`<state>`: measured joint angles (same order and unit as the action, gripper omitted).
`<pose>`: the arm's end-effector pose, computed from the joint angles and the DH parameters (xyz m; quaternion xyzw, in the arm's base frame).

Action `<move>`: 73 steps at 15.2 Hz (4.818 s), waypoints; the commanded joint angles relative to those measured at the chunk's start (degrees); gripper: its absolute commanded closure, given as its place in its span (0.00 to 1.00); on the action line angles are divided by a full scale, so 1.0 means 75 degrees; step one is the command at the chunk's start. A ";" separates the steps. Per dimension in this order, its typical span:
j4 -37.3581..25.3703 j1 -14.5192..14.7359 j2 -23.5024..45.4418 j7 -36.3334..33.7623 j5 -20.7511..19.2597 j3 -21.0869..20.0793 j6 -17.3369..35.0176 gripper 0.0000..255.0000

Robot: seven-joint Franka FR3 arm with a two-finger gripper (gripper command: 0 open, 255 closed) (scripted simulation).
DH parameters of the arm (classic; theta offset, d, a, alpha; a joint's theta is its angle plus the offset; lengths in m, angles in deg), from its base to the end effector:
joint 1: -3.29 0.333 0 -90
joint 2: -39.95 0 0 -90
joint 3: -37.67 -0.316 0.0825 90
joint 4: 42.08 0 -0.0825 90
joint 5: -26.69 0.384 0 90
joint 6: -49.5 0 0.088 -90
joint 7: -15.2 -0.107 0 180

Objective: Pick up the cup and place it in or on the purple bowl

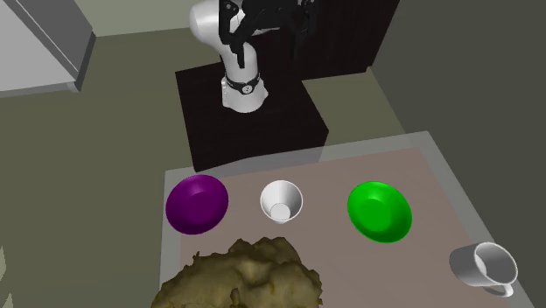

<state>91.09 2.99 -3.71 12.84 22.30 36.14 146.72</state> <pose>0.3264 0.0024 0.6104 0.9966 -0.0106 0.0684 0.0456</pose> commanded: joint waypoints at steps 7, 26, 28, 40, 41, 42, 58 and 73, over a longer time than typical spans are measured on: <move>0.0901 -0.0021 0.0707 -0.0582 -0.0049 -0.0367 0.1421 0.00; 0.1237 -0.0567 0.5436 -0.3404 -0.1734 -0.1503 0.5630 0.00; 0.1026 -0.0594 0.6082 -0.3867 -0.2177 -0.1518 0.5915 0.00; 0.0880 -0.0590 0.7199 -0.4606 -0.3118 -0.1250 0.6729 0.00; 0.0880 -0.0590 0.7199 -0.4606 -0.3118 -0.1250 0.6729 0.00; 0.0880 -0.0590 0.7199 -0.4606 -0.3118 -0.1250 0.6729 0.00; 0.0896 -0.0628 0.6894 -0.4357 -0.2838 -0.1336 0.6479 1.00; 0.0691 -0.0629 0.5551 -0.3332 -0.1725 -0.1509 0.5103 1.00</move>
<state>96.49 -1.82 38.61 -12.54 8.85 24.91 185.84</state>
